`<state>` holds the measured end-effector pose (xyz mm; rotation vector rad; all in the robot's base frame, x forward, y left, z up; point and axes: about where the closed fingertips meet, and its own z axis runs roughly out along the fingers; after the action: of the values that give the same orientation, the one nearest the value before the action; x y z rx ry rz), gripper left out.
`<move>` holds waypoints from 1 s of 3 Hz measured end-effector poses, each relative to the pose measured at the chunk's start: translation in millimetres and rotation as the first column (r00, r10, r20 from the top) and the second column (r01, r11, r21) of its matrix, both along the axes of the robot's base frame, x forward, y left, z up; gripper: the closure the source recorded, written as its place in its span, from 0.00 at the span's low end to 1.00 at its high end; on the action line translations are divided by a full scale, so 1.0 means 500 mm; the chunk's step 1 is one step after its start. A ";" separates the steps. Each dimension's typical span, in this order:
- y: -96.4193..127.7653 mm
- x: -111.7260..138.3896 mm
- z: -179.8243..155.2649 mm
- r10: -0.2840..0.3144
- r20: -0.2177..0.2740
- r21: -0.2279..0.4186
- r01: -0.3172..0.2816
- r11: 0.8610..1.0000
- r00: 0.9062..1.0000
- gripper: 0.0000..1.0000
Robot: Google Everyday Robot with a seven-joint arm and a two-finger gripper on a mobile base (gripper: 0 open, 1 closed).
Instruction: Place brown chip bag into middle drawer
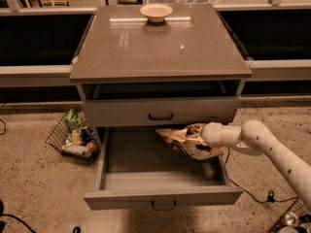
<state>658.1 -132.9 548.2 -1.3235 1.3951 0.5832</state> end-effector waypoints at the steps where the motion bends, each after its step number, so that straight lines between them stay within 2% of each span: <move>1: 0.025 0.001 -0.038 -0.030 -0.013 0.019 0.031 0.999 0.999 1.00; 3: 0.065 -0.043 -0.071 -0.038 -0.046 0.048 0.040 0.998 0.998 1.00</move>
Offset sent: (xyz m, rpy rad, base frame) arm -0.0231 0.0341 -0.0444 0.0533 0.0495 -0.0525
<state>636.4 -100.5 512.8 -1.2483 1.4311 0.6202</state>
